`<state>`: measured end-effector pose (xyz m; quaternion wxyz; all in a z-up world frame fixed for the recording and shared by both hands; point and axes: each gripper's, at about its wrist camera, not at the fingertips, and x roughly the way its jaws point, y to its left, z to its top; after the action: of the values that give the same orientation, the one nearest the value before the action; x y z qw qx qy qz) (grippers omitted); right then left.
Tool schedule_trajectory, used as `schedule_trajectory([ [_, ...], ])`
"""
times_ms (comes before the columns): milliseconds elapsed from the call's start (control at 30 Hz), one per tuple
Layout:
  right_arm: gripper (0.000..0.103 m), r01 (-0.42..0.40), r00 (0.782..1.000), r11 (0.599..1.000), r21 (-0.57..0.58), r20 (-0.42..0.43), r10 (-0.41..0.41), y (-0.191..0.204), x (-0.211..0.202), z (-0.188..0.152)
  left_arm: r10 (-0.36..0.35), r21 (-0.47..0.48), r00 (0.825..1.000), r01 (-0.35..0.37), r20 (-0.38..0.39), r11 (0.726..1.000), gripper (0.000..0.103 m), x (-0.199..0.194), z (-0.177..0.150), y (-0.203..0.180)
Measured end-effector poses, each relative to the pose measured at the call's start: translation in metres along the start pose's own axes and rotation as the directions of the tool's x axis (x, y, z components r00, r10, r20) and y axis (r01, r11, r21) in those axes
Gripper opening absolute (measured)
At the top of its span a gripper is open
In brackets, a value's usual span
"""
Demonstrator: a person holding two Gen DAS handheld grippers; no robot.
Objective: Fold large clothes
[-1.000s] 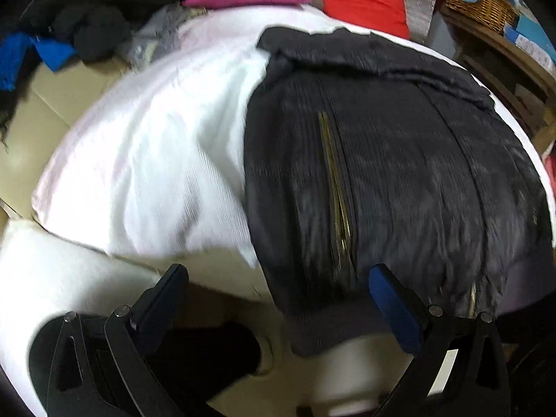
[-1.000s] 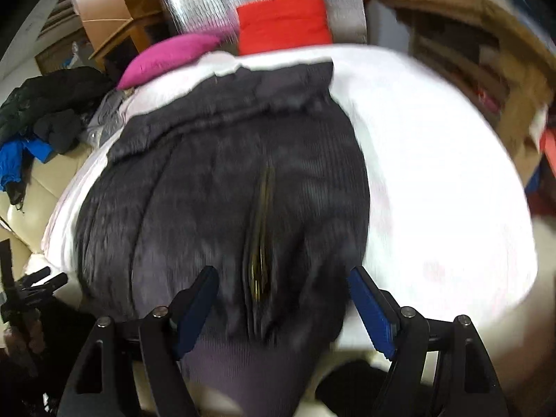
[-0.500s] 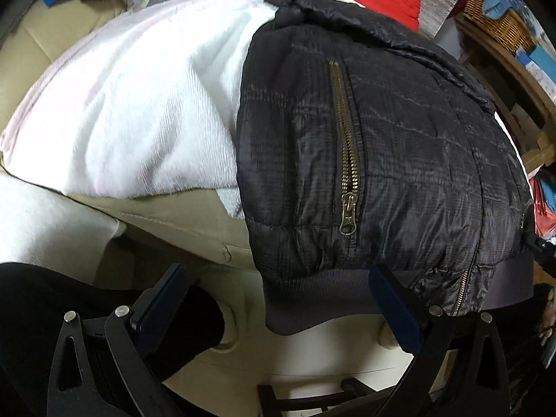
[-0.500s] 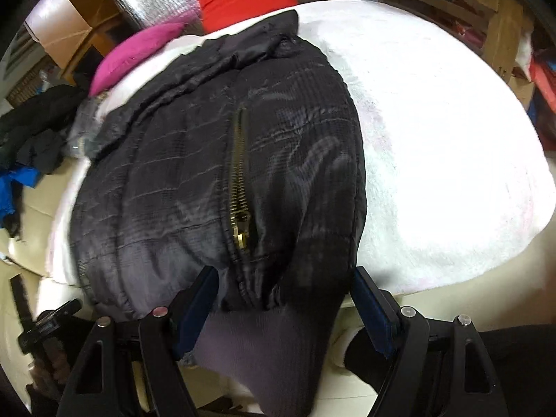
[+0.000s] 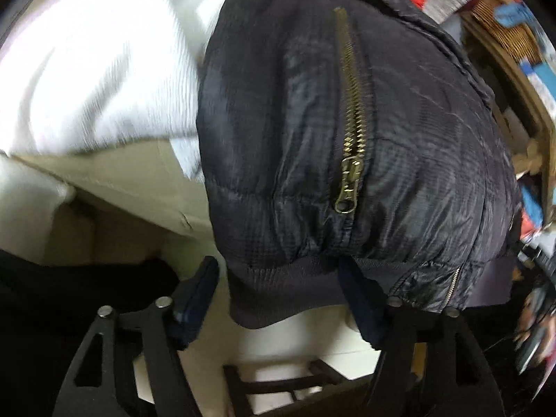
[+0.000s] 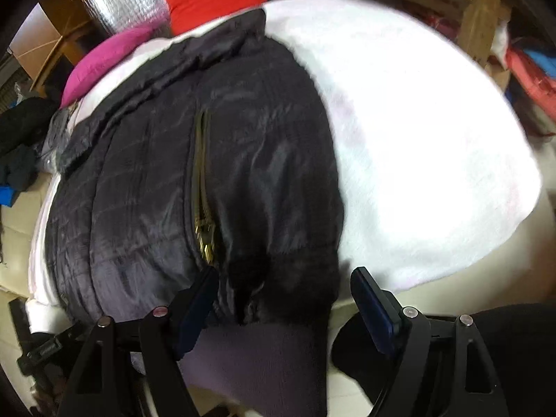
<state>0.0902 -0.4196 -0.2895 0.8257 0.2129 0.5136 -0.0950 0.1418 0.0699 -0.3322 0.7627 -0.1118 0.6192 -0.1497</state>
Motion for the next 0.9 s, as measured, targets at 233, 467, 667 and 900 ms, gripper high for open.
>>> schedule_trajectory([
  [233,0.055,-0.032,0.999,0.999,-0.016,-0.009,0.032,0.009,0.002,-0.009,-0.016,0.046,1.000,0.016,0.007,0.999,0.044,0.002,-0.001,-0.004],
  [467,0.039,-0.055,0.998,0.998,-0.015,-0.004,0.055,0.003,-0.009,-0.009,-0.016,0.072,0.999,0.012,0.051,0.997,0.016,-0.017,-0.001,-0.015],
  [667,0.075,-0.093,0.989,0.995,0.022,-0.110,0.094,-0.010,0.005,-0.007,-0.081,-0.037,0.995,0.079,-0.057,0.996,0.067,0.002,0.011,-0.014],
  [900,0.036,-0.120,0.991,0.991,-0.060,-0.069,0.116,-0.002,-0.004,-0.011,-0.070,0.070,0.997,0.071,-0.012,0.995,0.012,-0.007,0.010,-0.033],
])
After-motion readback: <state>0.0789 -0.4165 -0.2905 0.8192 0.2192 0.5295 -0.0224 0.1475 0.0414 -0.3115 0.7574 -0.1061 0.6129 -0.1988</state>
